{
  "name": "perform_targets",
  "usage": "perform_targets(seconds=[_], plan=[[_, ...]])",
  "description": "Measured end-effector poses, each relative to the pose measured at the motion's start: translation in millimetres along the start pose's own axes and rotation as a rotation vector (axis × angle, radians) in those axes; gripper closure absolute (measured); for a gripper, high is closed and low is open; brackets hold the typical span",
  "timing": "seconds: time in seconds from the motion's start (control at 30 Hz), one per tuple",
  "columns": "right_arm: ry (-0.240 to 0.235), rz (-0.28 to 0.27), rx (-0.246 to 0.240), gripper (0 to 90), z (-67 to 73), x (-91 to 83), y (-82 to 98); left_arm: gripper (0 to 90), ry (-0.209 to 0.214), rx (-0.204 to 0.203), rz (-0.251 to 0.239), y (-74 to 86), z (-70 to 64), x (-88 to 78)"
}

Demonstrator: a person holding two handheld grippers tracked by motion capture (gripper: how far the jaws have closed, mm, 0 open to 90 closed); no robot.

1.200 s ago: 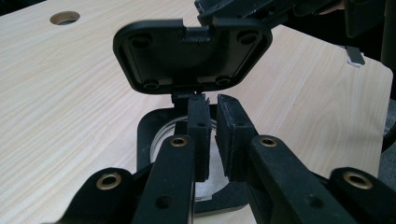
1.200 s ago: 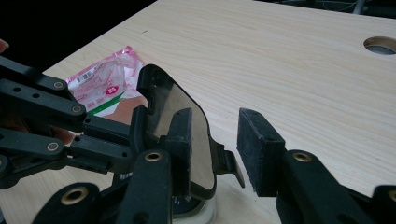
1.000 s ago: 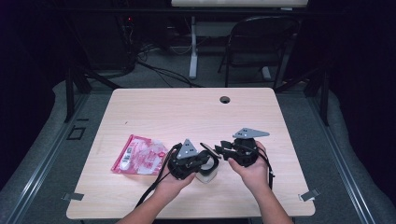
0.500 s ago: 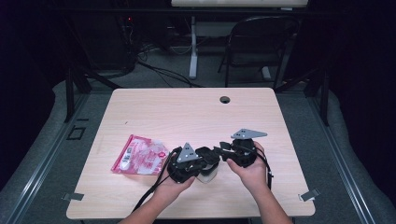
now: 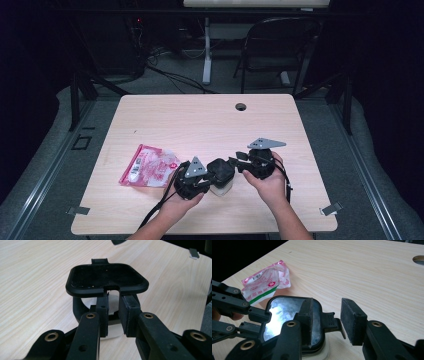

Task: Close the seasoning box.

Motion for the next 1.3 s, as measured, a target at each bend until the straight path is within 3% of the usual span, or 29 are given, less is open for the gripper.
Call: perform_targets(seconds=[0.47, 0.67, 1.0, 1.3], plan=[[0.006, -0.001, -0.001, 61.4, -2.3, -1.1, -0.1, 76.4, 0.005, 0.003, 0.003, 9.3, -2.3, -9.6], [0.007, -0.006, 0.006, 60.4, -3.0, -1.1, 0.1, 74.3, 0.001, 0.001, 0.027, 23.0, -1.7, -6.2], [0.007, -0.016, 0.018, 55.1, -4.1, -1.3, -0.6, 57.4, 0.005, -0.006, 0.033, 33.7, 2.5, -9.6], [0.021, -0.012, 0.022, 51.3, -8.1, -2.6, -0.3, 46.8, -0.022, -0.033, 0.028, 46.7, 19.1, -29.1]])
Point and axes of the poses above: each handheld gripper's, and its own axes: x roughly forward along the jaws, y roughly out of its underside, z roughly to its left, the point moved 10 cm from there along x, roughly forward along the jaws, and after that the axes turned 1 degree about -y, right-handed, at the moved point
